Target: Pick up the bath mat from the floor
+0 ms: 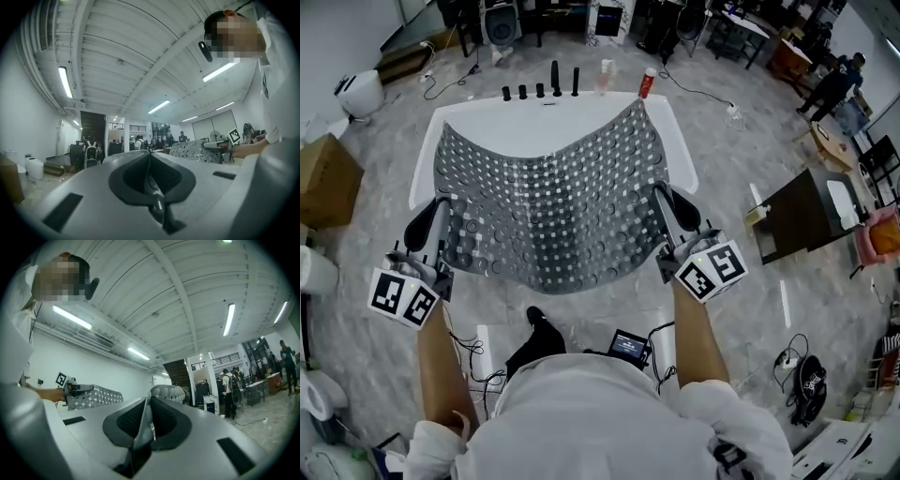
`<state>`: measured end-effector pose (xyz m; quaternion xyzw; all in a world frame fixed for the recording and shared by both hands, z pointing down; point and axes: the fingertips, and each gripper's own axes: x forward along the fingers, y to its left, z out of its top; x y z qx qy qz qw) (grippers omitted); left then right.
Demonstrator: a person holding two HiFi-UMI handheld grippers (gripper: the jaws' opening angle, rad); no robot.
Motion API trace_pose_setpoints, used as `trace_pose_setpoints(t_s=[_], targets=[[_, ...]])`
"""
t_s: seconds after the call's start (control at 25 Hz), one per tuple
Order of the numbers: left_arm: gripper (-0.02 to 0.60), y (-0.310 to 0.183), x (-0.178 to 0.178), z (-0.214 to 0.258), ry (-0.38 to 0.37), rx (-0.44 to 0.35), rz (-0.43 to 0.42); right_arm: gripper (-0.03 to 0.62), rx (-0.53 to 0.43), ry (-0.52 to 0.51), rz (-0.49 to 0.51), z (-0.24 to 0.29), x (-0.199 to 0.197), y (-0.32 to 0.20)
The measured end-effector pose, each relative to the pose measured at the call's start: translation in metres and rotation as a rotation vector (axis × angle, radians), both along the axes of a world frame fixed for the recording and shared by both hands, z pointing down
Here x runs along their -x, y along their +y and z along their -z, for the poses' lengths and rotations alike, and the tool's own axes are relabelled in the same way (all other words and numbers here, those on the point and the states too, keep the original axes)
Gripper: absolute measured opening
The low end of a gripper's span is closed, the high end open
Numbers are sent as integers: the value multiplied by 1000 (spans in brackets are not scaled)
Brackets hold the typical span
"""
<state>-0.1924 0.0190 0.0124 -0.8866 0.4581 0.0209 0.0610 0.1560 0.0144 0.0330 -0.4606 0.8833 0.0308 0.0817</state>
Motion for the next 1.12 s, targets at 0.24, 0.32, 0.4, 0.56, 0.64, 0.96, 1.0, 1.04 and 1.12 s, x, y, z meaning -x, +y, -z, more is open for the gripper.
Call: trace_pose_setpoints(t_s=[0.24,0.32,0.4,0.56,0.64,0.96,1.0,1.04,1.12], targets=[[14,75,-27,-23,-41,97,-3,43,94,-46,63,-35,-10,70],[14,88,-28,-20,-34,105,-3,43,90,-46,70,-35,-8,80],[14,97,-28,-15,-32,93,-1,43,71,-54,71,-31,-7,86],[14,122,-13,-24,-11,63,-26,43,53,-35,43,-42,10,114],[14,127,-5,-34,-3,51,-37,43,49,-16,28,-51,18,120],[14,128,-3,-35,14,60,-86,43,33,16,-11,-37,28,129],[14,128,-2,-34,16,60,-92,43,36,15,-11,-37,32,130],[14,129,-2,-34,17,61,-99,43,41,13,-11,-37,34,131],[14,130,-3,-32,16,64,-109,43,54,5,-8,-38,35,132]])
